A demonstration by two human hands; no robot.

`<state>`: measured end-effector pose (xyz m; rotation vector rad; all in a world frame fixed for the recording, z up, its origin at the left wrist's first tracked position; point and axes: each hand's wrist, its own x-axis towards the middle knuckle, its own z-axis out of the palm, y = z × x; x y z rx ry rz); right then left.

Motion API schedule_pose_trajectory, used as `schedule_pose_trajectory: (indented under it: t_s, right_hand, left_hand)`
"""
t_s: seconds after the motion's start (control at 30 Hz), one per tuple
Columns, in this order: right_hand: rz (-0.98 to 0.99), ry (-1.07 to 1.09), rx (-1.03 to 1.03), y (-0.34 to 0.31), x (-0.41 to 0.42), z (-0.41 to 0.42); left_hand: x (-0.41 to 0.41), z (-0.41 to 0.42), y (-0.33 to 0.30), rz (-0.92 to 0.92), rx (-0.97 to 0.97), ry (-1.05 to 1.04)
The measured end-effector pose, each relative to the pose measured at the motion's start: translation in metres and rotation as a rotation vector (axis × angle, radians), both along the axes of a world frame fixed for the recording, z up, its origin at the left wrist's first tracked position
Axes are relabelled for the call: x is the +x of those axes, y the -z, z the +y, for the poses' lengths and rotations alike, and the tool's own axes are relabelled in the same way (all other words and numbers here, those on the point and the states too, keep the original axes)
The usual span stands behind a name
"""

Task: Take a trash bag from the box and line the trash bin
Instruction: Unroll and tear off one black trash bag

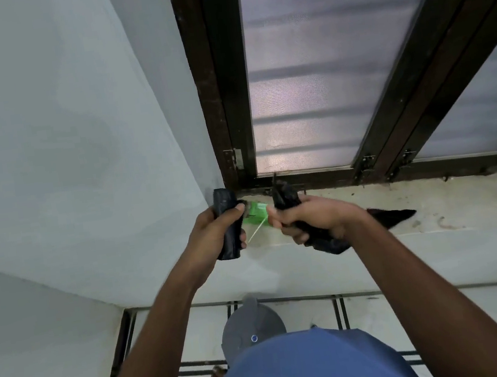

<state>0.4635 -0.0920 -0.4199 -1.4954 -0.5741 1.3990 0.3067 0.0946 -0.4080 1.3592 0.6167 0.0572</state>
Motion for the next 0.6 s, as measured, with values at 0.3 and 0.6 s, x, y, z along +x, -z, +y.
schedule_pose_trajectory:
  t_s: [0.3,0.6]
  right_hand:
    - [-0.676,0.378,-0.079,0.032,-0.026,0.037]
    - [-1.064,0.413,0.033,0.027,-0.035,0.056]
  left_hand:
    - [0.008,0.002,-0.003,-0.042,0.040,0.119]
    - [0.003,-0.011,0.003,-0.207,0.072,-0.107]
